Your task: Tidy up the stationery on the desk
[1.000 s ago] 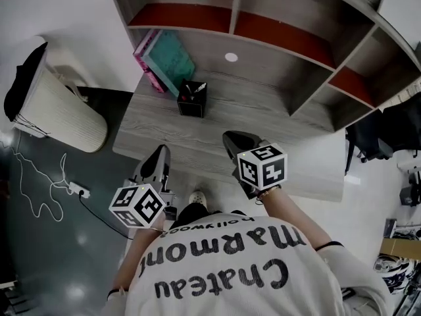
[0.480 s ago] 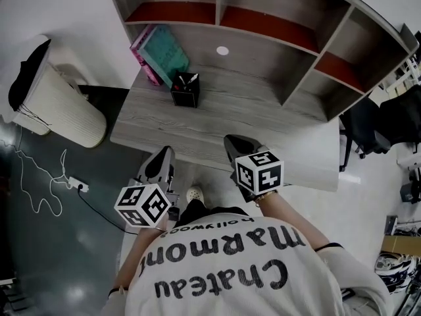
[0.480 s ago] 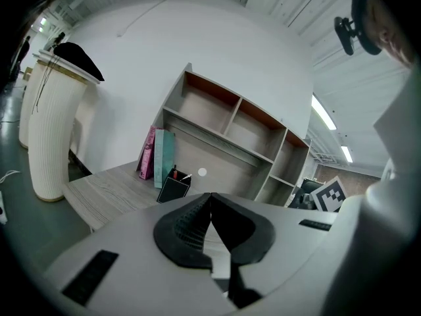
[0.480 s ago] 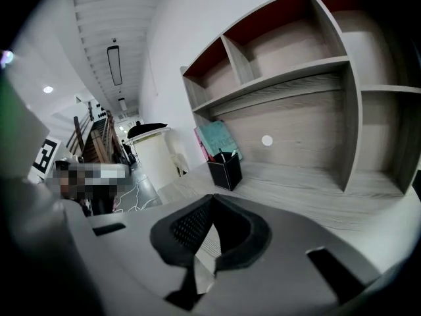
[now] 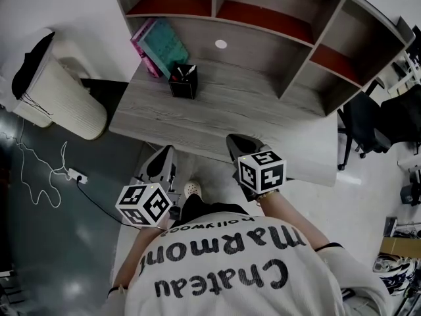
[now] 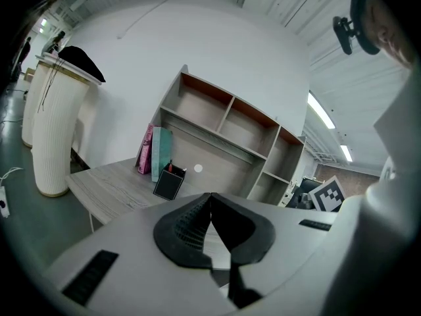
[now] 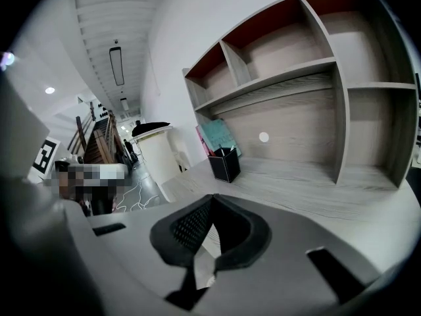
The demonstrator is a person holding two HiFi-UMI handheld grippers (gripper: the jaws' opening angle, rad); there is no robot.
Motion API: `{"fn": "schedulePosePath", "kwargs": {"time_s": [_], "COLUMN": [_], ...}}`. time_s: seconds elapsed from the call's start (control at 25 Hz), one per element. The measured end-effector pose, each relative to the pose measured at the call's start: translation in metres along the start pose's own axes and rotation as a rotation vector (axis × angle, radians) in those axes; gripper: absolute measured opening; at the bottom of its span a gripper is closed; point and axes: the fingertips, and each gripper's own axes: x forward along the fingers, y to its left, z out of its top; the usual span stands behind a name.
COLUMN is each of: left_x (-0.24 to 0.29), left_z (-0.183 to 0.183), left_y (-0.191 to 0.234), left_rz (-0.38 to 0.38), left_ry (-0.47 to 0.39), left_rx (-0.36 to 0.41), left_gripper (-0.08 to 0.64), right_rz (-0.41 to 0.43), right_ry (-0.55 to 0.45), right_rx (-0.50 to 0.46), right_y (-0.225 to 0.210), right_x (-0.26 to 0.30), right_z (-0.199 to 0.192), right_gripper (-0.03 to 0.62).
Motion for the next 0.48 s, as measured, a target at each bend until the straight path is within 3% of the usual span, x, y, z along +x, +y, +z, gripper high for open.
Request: {"fn": "schedulePosePath", "kwargs": {"time_s": [0.48], "left_x": [-0.014], "left_z": [-0.019], "left_y": [-0.008], "left_rz": [0.029], "left_ry": [0.006], "left_rx": [-0.011], "left_gripper": [0.015], "right_rz": [0.010], "right_ry": [0.020], "right_rx": [-0.036], "right_y": [0.000], "right_x": [-0.014], "right_z": [-0.015], "right_gripper": [0.011]}}
